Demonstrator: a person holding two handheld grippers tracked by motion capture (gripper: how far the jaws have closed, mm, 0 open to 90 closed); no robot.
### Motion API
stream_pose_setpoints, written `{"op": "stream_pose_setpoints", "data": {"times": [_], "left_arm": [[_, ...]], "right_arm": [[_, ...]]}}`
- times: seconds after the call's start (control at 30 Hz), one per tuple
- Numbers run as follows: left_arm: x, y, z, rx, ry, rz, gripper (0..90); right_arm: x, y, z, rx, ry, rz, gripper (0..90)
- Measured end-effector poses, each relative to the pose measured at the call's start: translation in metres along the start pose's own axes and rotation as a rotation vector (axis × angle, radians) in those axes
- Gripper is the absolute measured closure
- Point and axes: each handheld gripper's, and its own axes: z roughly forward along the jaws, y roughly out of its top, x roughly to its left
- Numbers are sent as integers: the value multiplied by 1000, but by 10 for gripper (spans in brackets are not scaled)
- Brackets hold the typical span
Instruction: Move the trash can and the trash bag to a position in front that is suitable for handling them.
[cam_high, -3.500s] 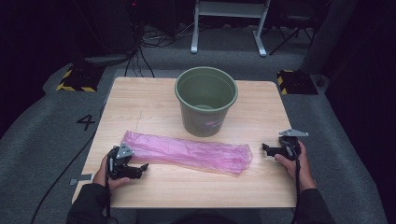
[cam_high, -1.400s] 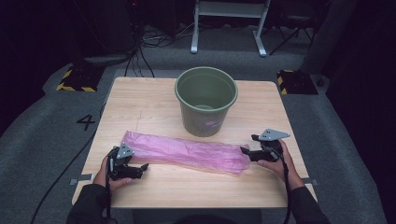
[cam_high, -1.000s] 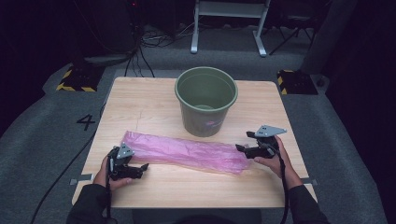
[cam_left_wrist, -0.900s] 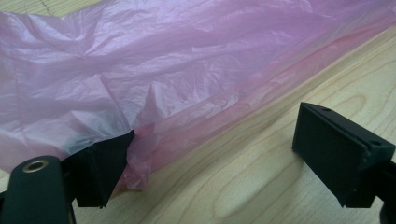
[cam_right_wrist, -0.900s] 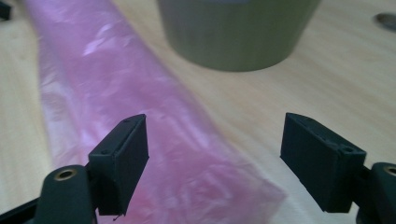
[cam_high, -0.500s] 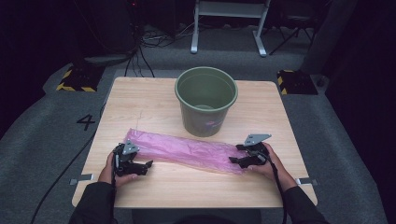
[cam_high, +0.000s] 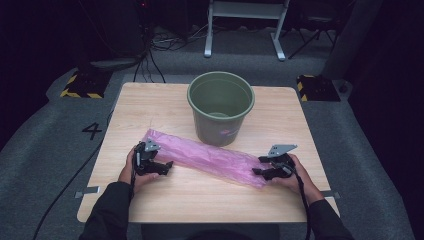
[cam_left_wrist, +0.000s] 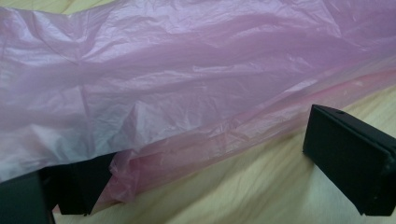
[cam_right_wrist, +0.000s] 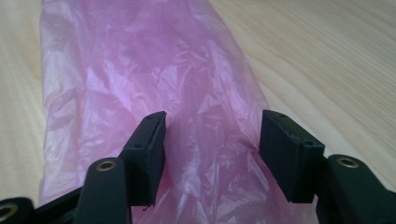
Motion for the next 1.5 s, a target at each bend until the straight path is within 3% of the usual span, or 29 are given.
{"op": "stream_pose_setpoints", "data": {"times": [0.1,0.27,0.4,0.43,0.53,0.57,0.63,0.73,0.77,0.87,0.9,1.0,1.13,1.17,1.2,1.3,1.33,1.4,1.47,1.5], "left_arm": [[-4,7,7,-3,-13,11,61],[-11,19,18,1,-24,33,59],[-18,29,28,-6,-25,44,59],[-19,34,32,-3,-22,39,59],[-20,36,34,-6,-16,33,59],[-20,36,32,9,-13,33,60],[-20,35,27,21,-11,23,115],[-21,36,21,1,14,47,201],[-24,38,8,-70,12,37,207],[-27,42,-3,-103,10,55,196],[-33,45,-13,-141,24,77,190],[-38,46,-21,-167,22,79,190],[-46,48,-32,-212,-1,113,218],[-52,50,-36,-247,-13,128,222],[-52,50,-36,-247,-13,128,222],[-62,52,-33,-232,-79,140,223],[-62,52,-33,-232,-79,140,223],[-71,49,-19,-176,-100,161,223],[-73,48,-13,-149,-91,169,222],[-75,46,-3,-108,-82,165,233]], "right_arm": [[-6,-2,-2,4,-25,9,432],[-10,-4,-7,17,-12,-3,474],[-8,-8,-13,38,41,-38,493],[-4,-10,-16,46,76,-70,501],[0,-11,-18,43,92,-84,504],[4,-12,-19,49,126,-97,502],[6,-12,-19,52,142,-107,495],[8,-11,-20,56,144,-117,480],[8,-10,-20,61,145,-113,480],[9,-10,-18,62,133,-111,479],[9,-10,-18,59,132,-110,479],[9,-9,-17,58,130,-104,480],[9,-9,-16,52,124,-91,477],[8,-8,-15,48,124,-89,477],[8,-8,-15,48,124,-89,477],[8,-7,-14,46,120,-84,469],[8,-7,-14,46,120,-84,469],[8,-7,-13,42,118,-81,464],[9,-7,-13,44,117,-80,464],[9,-7,-13,43,117,-78,458]]}}
